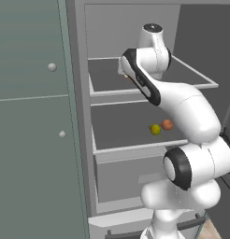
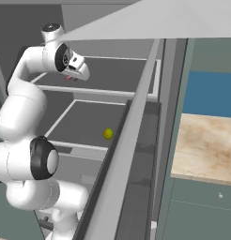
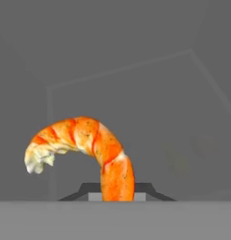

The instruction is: Open the fridge, remove the pear, onion, and shrimp, and place them on any counter.

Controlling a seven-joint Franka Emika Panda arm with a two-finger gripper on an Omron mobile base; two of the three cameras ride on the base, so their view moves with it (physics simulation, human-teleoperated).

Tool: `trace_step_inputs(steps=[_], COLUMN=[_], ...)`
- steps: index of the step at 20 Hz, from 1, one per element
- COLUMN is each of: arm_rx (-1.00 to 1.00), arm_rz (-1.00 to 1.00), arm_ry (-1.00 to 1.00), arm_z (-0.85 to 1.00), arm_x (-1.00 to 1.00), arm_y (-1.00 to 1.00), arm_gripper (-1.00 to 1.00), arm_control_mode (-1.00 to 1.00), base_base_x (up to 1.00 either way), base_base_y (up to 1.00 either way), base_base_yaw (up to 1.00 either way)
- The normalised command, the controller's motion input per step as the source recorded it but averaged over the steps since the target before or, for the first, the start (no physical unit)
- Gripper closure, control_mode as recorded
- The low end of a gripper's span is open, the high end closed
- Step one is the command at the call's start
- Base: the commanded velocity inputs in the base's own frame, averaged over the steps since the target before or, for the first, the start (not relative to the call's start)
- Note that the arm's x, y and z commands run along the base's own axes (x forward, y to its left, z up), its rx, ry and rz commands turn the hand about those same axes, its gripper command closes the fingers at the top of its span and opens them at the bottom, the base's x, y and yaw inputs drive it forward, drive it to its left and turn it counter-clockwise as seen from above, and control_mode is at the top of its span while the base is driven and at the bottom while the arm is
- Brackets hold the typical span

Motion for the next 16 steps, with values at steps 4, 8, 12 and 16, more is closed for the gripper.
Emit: trace_step_inputs(steps=[4, 8, 12, 16], arm_rx=[0.00, 0.00, 0.00, 0.00], arm_rz=[0.03, 0.02, 0.02, 0.06], arm_ry=[-0.02, -0.12, -0.14, -0.11], arm_z=[0.12, 0.03, 0.02, 0.06], arm_x=[-0.81, -0.99, -1.00, -1.00], arm_y=[0.00, -0.01, 0.00, 0.00], arm_gripper=[1.00, 1.00, 1.00, 1.00], arm_control_mode=[-1.00, -1.00, -1.00, -1.00], base_base_x=[0.00, 0.00, 0.00, 0.00], base_base_y=[0.00, 0.00, 0.00, 0.00], base_base_yaw=[0.00, 0.00, 0.00, 0.00])
